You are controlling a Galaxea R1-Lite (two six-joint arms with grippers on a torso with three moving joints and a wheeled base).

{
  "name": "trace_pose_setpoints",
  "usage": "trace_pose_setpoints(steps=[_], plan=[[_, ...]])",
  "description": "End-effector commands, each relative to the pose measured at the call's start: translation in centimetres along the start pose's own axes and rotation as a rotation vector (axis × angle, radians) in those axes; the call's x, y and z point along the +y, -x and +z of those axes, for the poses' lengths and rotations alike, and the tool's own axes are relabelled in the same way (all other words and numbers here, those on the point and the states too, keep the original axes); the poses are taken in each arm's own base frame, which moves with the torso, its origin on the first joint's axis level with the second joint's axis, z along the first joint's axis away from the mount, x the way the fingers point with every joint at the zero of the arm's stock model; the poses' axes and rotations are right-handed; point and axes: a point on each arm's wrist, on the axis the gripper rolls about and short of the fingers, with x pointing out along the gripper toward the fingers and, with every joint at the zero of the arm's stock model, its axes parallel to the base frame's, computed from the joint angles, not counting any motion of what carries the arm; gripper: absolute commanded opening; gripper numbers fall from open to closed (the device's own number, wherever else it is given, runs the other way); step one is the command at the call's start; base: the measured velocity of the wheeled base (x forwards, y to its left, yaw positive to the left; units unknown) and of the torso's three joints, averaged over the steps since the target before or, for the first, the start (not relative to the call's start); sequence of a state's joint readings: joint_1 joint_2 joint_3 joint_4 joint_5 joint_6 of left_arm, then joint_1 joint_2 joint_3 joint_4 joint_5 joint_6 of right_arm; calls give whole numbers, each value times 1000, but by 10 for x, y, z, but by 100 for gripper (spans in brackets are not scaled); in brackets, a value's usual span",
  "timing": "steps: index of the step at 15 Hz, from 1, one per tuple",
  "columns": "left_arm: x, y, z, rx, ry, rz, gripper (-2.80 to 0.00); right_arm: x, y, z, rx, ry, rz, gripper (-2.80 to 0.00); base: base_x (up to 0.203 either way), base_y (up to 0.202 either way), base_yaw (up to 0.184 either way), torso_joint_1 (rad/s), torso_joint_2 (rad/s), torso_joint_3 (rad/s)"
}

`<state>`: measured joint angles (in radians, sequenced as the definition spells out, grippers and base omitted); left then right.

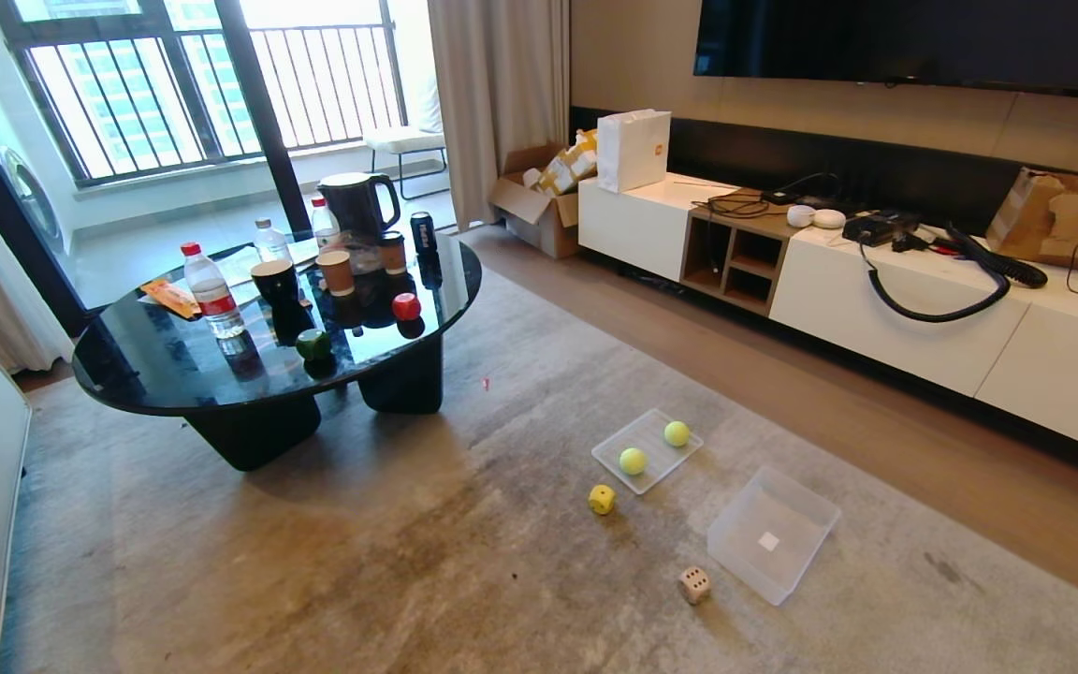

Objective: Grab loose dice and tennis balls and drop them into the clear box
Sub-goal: Find toys out of the box

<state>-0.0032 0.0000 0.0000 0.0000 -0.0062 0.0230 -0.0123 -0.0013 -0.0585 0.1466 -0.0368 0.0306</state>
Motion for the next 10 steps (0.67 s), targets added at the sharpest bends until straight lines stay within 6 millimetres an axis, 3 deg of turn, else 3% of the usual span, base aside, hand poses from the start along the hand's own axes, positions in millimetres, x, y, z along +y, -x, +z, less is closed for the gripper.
trace_pose_setpoints(steps=[1,10], plan=[[0,0,0,2,0,-1,-280,0,0,0,-1,0,0,-280,0,0,0,0,0,0],[0,0,0,3,0,0,-280,0,0,0,0,0,0,-280,0,0,0,0,0,0]])
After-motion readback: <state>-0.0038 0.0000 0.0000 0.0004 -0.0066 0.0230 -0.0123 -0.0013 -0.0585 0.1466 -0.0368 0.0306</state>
